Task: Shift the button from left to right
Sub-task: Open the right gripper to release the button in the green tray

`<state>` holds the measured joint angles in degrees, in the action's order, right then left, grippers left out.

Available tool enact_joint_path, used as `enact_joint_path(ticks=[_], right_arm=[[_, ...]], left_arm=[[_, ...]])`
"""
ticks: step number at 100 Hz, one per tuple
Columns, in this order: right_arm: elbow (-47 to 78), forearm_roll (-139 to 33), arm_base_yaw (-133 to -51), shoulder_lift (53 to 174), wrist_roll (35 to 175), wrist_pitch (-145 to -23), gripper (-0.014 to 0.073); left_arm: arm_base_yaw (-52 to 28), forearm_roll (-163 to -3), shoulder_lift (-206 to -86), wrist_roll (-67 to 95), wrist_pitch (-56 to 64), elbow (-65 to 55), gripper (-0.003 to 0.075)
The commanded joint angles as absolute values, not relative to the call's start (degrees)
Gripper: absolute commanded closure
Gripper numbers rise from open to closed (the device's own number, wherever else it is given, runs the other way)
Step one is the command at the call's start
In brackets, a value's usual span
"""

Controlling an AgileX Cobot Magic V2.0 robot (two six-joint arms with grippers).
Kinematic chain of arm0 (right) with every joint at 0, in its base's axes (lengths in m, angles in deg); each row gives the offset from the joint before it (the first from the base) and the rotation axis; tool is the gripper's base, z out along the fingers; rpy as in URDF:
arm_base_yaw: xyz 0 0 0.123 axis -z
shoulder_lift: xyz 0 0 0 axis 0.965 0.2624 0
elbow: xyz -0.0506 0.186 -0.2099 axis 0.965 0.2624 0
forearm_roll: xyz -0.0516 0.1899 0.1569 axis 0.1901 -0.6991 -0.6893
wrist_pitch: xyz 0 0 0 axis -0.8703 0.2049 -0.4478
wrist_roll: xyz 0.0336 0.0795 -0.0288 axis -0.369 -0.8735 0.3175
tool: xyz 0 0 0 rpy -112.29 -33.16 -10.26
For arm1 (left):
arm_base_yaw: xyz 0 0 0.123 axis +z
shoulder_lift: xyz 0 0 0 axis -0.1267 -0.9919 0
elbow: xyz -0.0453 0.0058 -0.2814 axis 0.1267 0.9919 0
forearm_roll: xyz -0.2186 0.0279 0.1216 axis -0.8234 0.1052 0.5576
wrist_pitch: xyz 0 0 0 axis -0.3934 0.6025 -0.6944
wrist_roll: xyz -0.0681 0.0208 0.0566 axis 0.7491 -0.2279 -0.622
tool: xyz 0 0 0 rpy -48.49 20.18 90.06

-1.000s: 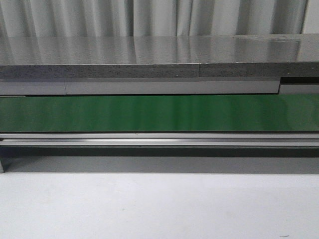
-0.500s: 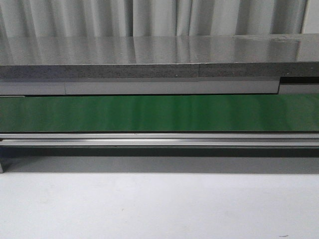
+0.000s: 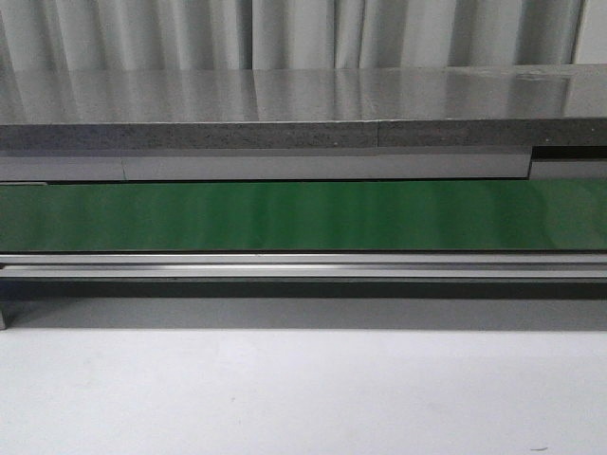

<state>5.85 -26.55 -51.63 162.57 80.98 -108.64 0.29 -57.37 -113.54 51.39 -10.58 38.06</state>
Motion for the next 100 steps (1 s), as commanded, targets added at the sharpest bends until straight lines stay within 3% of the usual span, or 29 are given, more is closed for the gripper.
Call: enact_joint_path(ticks=[1, 60, 100], right_arm=[[4.14, -27.78, -51.77, 159.76, 80.42, -107.63, 0.0179], [4.26, -32.64, -53.10, 145.18, 78.88, -103.17, 0.0179], [5.39, -33.49, -66.12, 130.07, 78.93, -101.37, 0.0179]], left_arm=[[-0.06, -57.45, -113.86, 51.49, -15.19, 36.42, 0.0715], [-0.06, -57.45, -113.86, 51.49, -15.19, 36.42, 0.0715], [-0.06, -57.45, -113.86, 51.49, -15.19, 36.42, 0.0715]])
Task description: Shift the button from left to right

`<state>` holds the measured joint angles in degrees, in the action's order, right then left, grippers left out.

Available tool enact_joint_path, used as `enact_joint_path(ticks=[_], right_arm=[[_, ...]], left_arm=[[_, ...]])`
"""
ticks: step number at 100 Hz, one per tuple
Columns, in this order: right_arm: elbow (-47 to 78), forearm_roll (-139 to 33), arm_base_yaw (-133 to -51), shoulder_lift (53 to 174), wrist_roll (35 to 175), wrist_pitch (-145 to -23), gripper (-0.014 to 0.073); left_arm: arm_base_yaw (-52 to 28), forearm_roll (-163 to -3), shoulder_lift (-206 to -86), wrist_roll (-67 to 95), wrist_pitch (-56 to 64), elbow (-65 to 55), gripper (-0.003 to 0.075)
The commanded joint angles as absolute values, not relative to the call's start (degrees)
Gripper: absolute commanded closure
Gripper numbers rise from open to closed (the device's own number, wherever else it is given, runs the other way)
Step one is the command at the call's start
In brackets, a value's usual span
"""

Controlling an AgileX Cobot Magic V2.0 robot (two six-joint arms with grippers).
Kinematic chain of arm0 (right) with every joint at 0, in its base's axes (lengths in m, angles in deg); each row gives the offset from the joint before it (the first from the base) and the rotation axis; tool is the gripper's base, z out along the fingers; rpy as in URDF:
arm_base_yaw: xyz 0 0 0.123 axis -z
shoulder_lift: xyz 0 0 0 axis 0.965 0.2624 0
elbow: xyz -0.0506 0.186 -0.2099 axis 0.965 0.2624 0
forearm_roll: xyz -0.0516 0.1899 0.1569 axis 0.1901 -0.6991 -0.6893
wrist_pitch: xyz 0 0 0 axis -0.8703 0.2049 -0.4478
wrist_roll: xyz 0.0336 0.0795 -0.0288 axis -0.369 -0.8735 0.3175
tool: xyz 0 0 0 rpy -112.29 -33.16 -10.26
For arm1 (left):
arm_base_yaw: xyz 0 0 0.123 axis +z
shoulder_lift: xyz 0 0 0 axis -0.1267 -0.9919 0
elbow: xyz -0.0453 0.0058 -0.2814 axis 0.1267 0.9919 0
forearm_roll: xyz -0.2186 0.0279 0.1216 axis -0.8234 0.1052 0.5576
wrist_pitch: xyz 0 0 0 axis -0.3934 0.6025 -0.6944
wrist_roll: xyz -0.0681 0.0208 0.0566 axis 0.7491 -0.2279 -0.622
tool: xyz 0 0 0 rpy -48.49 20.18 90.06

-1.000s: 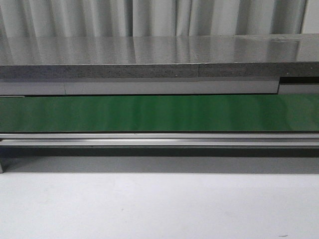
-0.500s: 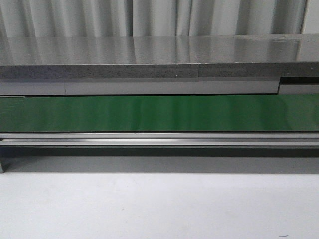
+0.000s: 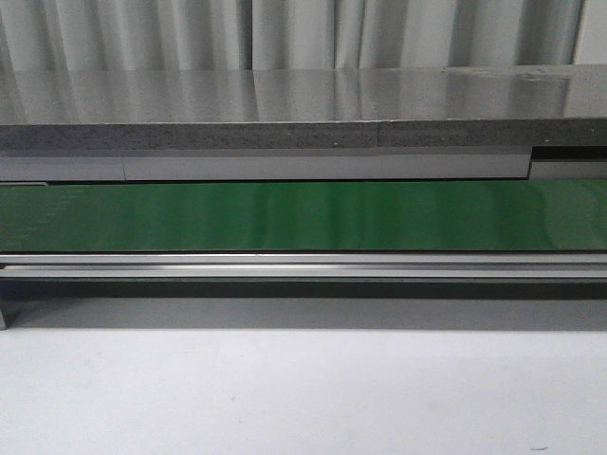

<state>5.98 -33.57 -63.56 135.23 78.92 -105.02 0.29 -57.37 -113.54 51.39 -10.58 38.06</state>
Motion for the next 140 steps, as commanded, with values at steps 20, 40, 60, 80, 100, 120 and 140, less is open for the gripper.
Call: enact_joint_path(ticks=[20, 40, 60, 80, 100, 120, 140], right_arm=[[13.66, -33.49, -71.51, 119.53, 78.93, -95.00, 0.0179], [27.16, -33.49, -74.45, 107.42, 78.93, -87.26, 0.0179], [41.45, -33.49, -76.06, 94.41, 78.93, -80.38, 0.0181], [52.00, -33.49, -76.44, 81.20, 78.93, -79.87, 0.0181], [56.71, -33.49, -76.44, 71.72, 78.93, -79.83, 0.0199], [56.77, -33.49, -76.44, 70.43, 78.93, -79.65, 0.0412], [56.77, -33.49, -76.44, 70.43, 78.93, -79.65, 0.0654]], left_arm=[[-0.06, -57.45, -113.86, 51.49, -15.19, 36.42, 0.0715], [-0.06, -57.45, -113.86, 51.49, -15.19, 36.42, 0.0715], [-0.06, -57.45, -113.86, 51.49, -15.19, 36.42, 0.0715], [-0.06, -57.45, -113.86, 51.49, -15.19, 36.42, 0.0715], [-0.06, -57.45, -113.86, 51.49, -15.19, 36.42, 0.0715], [-0.06, -57.45, -113.86, 51.49, -15.19, 36.42, 0.0715], [-0.06, -57.45, -113.86, 51.49, -15.19, 36.42, 0.0715]])
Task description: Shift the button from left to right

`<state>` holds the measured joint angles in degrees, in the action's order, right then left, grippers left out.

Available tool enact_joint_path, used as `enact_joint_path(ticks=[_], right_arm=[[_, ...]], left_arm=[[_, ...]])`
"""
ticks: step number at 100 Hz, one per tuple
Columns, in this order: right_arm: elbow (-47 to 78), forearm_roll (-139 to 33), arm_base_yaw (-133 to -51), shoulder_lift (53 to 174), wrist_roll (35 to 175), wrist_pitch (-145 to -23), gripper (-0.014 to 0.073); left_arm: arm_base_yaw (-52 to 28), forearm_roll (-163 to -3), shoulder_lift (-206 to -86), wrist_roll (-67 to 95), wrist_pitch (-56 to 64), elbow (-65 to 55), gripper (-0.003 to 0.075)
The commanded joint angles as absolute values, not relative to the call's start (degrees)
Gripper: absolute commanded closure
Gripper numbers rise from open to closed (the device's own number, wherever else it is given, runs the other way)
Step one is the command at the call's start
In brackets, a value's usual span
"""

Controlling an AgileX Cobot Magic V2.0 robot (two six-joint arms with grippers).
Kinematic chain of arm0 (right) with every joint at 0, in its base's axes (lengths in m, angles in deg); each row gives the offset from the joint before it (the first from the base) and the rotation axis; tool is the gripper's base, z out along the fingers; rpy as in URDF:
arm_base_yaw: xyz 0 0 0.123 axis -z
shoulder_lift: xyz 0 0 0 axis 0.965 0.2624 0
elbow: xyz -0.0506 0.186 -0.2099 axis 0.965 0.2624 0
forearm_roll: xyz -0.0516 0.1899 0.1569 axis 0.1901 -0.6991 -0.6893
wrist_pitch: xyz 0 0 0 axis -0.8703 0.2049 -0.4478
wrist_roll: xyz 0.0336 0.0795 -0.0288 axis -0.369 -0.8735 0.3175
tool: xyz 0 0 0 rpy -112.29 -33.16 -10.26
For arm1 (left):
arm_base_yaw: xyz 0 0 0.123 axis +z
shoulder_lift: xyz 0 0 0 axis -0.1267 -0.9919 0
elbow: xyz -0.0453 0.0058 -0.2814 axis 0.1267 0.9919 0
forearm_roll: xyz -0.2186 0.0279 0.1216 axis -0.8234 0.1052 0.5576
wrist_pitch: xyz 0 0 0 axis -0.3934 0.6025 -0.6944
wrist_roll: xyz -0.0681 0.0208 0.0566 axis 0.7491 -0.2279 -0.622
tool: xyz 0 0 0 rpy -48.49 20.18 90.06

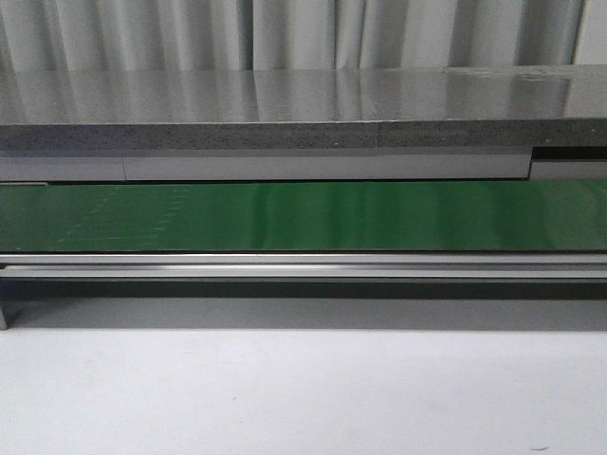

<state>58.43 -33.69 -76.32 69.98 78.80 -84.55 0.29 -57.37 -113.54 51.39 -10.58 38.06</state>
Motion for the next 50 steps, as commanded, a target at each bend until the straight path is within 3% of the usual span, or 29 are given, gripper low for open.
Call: enact_joint_path(ticks=[1, 50], right_arm=[[56.77, -33.49, -76.44, 70.43, 78.93, -79.65, 0.0661], [56.77, -33.49, -76.44, 70.43, 78.93, -79.65, 0.0662]], left_arm=[[-0.06, -57.45, -113.86, 51.49, -15.19, 36.42, 0.0715], [-0.06, -57.45, -113.86, 51.49, -15.19, 36.42, 0.0715]])
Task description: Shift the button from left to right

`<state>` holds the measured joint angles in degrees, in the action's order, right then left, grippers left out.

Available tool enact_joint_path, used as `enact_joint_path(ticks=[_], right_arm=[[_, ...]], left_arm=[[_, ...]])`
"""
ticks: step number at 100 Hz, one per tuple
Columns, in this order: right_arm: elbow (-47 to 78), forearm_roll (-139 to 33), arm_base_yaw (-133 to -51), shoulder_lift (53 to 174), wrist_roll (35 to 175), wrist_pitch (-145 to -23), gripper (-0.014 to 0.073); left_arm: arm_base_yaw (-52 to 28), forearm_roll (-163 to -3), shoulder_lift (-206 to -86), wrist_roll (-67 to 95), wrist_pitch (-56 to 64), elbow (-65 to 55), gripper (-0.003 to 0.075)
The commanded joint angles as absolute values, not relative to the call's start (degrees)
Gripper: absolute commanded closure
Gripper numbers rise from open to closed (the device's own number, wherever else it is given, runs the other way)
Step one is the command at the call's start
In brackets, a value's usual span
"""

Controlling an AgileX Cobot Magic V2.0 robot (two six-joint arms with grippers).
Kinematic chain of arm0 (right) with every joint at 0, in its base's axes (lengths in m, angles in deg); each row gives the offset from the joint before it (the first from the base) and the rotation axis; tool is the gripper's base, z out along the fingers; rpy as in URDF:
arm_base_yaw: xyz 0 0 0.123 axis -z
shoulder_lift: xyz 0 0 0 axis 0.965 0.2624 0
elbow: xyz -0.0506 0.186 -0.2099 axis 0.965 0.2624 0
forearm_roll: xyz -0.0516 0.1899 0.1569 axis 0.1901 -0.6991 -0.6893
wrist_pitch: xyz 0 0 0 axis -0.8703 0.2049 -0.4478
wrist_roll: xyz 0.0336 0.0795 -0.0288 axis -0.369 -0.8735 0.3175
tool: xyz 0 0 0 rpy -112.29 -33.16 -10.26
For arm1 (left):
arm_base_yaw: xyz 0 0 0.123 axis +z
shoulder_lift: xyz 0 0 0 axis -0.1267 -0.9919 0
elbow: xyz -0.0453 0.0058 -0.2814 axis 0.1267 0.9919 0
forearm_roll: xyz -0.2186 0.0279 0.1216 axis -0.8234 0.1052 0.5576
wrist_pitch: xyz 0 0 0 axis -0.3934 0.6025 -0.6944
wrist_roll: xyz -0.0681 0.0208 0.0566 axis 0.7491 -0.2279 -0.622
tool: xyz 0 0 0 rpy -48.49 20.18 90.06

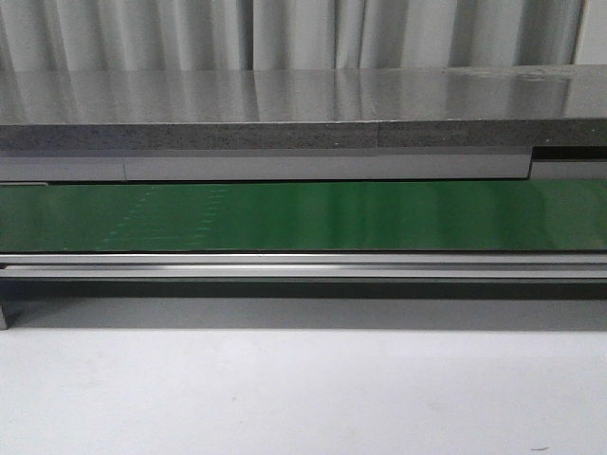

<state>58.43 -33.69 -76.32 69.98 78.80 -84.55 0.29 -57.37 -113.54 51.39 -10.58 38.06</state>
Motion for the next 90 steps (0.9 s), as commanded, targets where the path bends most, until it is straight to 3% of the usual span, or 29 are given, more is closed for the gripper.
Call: enact_joint_path(ticks=[1, 45, 90], right_arm=[[56.77, -33.49, -76.44, 70.43, 78.93, -79.65, 0.0662], [60.62, -33.44, -77.53, 68.39, 78.93, -79.05, 0.0662], [74.22, -33.06, -79.00, 53.95, 78.93, -77.87, 0.0662]], left_arm=[[-0.06, -57.45, -113.86, 51.49, -15.19, 36.42, 0.0715], [-0.06, -57.45, -113.86, 51.49, -15.19, 36.42, 0.0715], [-0.06, -57.45, -113.99, 51.49, -15.19, 36.42, 0.0715]])
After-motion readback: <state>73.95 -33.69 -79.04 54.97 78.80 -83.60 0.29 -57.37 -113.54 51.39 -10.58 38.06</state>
